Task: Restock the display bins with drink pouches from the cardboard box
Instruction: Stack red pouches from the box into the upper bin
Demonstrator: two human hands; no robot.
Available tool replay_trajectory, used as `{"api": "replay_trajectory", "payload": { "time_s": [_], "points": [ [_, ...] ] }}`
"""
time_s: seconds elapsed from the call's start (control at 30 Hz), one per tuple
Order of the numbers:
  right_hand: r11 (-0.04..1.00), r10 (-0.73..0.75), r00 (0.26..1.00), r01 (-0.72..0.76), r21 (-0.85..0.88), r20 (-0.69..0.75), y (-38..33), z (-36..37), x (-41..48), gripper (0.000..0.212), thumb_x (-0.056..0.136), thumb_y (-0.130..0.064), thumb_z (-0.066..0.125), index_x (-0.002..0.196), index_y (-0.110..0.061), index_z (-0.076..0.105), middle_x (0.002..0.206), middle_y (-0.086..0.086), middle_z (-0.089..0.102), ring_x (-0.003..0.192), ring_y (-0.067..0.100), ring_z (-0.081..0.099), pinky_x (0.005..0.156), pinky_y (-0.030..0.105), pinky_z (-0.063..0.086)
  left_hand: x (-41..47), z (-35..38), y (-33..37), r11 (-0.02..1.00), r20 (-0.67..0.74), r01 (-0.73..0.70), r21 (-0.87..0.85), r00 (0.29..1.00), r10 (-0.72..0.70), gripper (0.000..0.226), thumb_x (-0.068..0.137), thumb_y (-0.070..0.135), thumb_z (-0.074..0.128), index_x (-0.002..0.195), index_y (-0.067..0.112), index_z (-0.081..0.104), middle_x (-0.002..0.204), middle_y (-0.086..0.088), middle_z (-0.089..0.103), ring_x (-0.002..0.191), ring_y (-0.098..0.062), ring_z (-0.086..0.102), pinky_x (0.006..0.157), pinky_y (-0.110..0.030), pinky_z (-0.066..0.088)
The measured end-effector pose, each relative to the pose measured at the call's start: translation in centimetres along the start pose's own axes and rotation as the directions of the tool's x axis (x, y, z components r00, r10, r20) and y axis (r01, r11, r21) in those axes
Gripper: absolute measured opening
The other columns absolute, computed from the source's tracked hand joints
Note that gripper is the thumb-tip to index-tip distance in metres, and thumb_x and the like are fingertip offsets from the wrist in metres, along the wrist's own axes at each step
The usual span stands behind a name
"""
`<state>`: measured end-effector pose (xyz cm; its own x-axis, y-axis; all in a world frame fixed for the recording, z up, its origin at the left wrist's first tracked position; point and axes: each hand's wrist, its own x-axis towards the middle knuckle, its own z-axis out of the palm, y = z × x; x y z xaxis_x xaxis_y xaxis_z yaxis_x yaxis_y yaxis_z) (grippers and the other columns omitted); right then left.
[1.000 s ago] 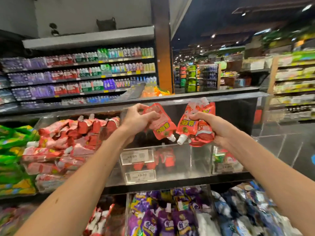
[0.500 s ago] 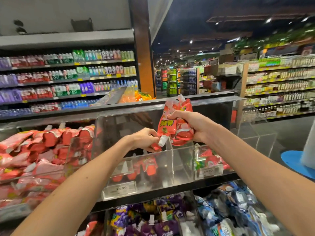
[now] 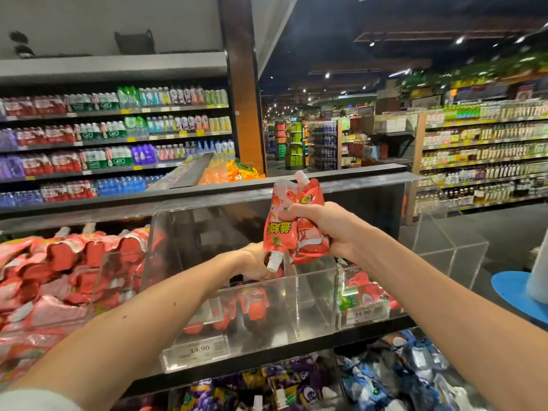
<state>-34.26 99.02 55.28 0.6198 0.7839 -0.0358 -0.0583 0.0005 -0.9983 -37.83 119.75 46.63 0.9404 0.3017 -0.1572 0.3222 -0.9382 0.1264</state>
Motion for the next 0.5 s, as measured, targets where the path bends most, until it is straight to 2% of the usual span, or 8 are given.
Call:
{"api": "replay_trajectory", "payload": {
  "time_s": [0.07, 0.17, 0.23, 0.3, 0.4, 0.47, 0.5],
  "points": [
    [1.0, -0.005, 1.0, 0.005, 0.003, 0.002, 0.1, 0.1, -0.1, 0.038, 0.079, -0.015, 0.08, 0.112, -0.006, 0.063, 0.099, 0.014, 0.076, 0.091, 0.03, 0.075, 0.088, 0.048, 0.059, -0.4, 0.1, 0.4, 0.997, 0.056, 0.018, -0.073, 0.998, -0.014, 0.056, 0.092, 0.041, 0.066, 0.137, 0.014, 0.047, 0.133, -0.007, 0.054, 0.109, -0.025, 0.051, 0.097, -0.035, 0.045],
    [1.0, -0.006, 1.0, 0.006, -0.002, 0.001, 0.3, 0.2, -0.3, 0.038, 0.079, -0.016, 0.08, 0.112, -0.007, 0.063, 0.098, 0.013, 0.077, 0.09, 0.029, 0.075, 0.086, 0.046, 0.059, -0.7, 0.3, 0.3, 0.978, 0.289, 0.101, -0.18, 0.956, -0.045, 0.083, 0.083, 0.037, 0.078, 0.15, 0.024, 0.032, 0.145, 0.0, 0.044, 0.125, -0.025, 0.051, 0.101, -0.037, 0.048],
    [1.0, -0.003, 1.0, 0.003, -0.016, 0.004, 0.4, 0.3, -0.4, 0.038, 0.08, -0.017, 0.08, 0.112, -0.008, 0.063, 0.097, 0.011, 0.077, 0.088, 0.028, 0.075, 0.082, 0.044, 0.061, -0.8, 0.2, 0.0, 0.981, 0.463, 0.144, -0.126, 0.884, -0.07, 0.083, 0.079, 0.035, 0.08, 0.148, 0.029, 0.033, 0.143, -0.002, 0.046, 0.123, -0.031, 0.057, 0.099, -0.047, 0.053],
    [0.999, -0.001, 1.0, 0.001, -0.039, 0.001, 0.5, 0.6, -0.5, 0.039, 0.079, -0.018, 0.081, 0.113, -0.008, 0.063, 0.096, 0.01, 0.077, 0.087, 0.027, 0.075, 0.08, 0.042, 0.061, -0.9, 0.3, -0.2, 0.983, 0.515, 0.166, -0.082, 0.851, -0.101, 0.078, 0.079, 0.03, 0.08, 0.144, 0.03, 0.037, 0.139, -0.006, 0.049, 0.114, -0.033, 0.063, 0.093, -0.051, 0.056],
    [0.998, -0.001, 1.0, 0.002, -0.059, 0.002, 0.5, 0.7, -0.6, 0.044, 0.078, -0.019, 0.082, 0.116, -0.008, 0.062, 0.098, 0.011, 0.077, 0.088, 0.028, 0.075, 0.085, 0.045, 0.06, -1.2, 0.3, -0.2, 0.983, 0.422, 0.127, -0.132, 0.905, -0.06, 0.088, 0.074, 0.03, 0.081, 0.149, 0.028, 0.034, 0.144, -0.001, 0.045, 0.121, -0.029, 0.057, 0.096, -0.05, 0.055],
    [0.998, -0.005, 1.0, 0.005, -0.06, 0.002, 0.4, 0.7, -0.7, 0.044, 0.077, -0.018, 0.082, 0.115, -0.007, 0.063, 0.098, 0.012, 0.077, 0.089, 0.028, 0.075, 0.085, 0.045, 0.06, -1.6, -0.5, -0.1, 0.947, 0.222, 0.061, -0.314, 0.975, 0.01, 0.067, 0.08, 0.018, 0.076, 0.142, 0.021, 0.047, 0.137, -0.003, 0.053, 0.116, -0.025, 0.058, 0.096, -0.053, 0.053],
    [0.998, -0.012, 1.0, 0.012, -0.06, -0.001, 0.3, 0.8, -0.8, 0.043, 0.077, -0.017, 0.082, 0.114, -0.006, 0.063, 0.097, 0.013, 0.077, 0.088, 0.028, 0.075, 0.083, 0.044, 0.06, -2.0, -1.3, -0.1, 0.888, 0.105, 0.037, -0.459, 0.994, 0.013, 0.052, 0.085, 0.011, 0.071, 0.134, 0.017, 0.055, 0.129, -0.007, 0.06, 0.108, -0.023, 0.061, 0.096, -0.053, 0.054]
  ]
}}
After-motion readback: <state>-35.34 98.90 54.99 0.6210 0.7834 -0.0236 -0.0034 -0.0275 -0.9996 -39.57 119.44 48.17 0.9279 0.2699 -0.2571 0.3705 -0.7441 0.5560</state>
